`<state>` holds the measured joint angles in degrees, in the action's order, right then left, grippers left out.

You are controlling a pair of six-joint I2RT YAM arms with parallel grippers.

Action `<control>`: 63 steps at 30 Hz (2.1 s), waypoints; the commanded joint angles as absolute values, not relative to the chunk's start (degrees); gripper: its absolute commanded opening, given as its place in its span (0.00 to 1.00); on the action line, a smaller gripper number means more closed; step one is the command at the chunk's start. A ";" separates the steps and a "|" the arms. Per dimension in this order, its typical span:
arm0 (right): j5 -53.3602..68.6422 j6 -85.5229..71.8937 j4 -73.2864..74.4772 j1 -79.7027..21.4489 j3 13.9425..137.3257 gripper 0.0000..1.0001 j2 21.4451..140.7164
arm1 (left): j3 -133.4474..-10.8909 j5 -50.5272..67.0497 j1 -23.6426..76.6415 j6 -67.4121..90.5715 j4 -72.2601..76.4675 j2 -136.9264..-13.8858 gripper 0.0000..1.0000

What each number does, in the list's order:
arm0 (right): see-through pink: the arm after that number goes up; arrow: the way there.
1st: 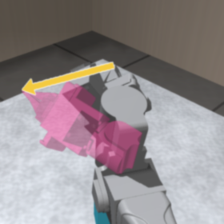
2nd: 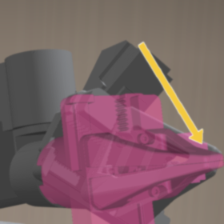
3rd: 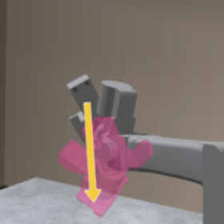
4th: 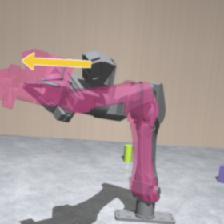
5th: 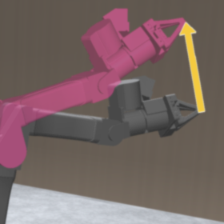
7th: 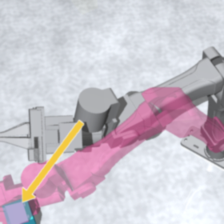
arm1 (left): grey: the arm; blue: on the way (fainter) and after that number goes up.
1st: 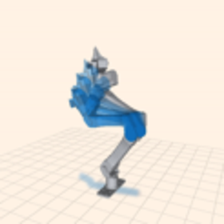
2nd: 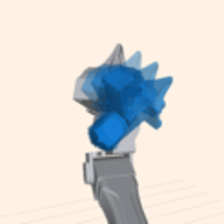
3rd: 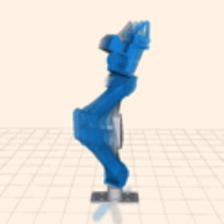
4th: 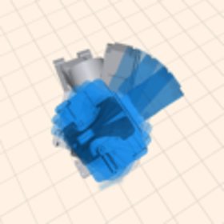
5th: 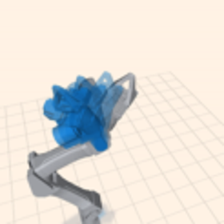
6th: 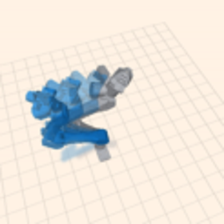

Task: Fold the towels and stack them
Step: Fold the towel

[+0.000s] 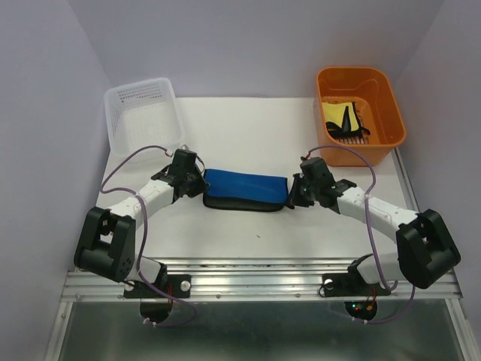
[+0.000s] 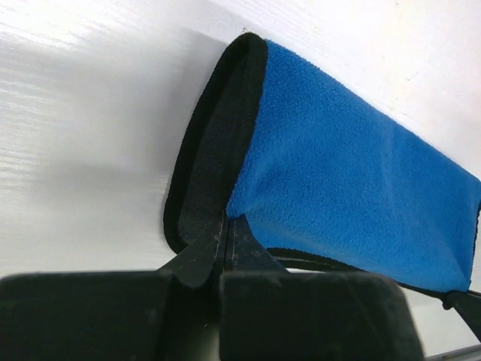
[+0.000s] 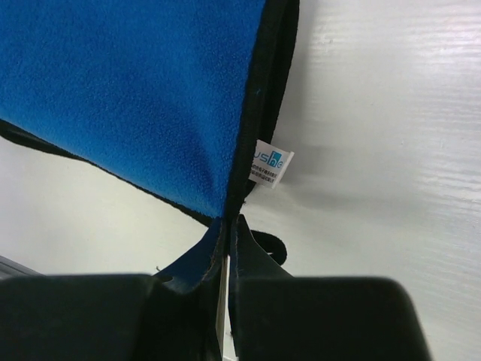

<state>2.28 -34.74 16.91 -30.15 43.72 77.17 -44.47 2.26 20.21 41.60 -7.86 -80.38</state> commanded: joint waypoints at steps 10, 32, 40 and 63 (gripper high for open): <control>5.28 -36.82 10.90 -32.08 40.69 0.01 81.12 | -43.59 -2.37 20.39 39.90 -10.90 -80.42 0.00; 2.90 -38.14 10.81 -32.17 38.94 0.49 79.99 | -42.01 -1.41 20.39 37.53 -12.83 -74.36 0.61; 2.99 -35.78 12.13 -32.17 41.74 0.56 74.10 | -44.12 -0.44 20.22 35.42 -8.27 -77.06 0.88; -2.17 -34.36 13.09 -32.17 53.70 0.41 87.71 | -49.57 -2.02 19.60 33.05 -4.40 -94.39 0.43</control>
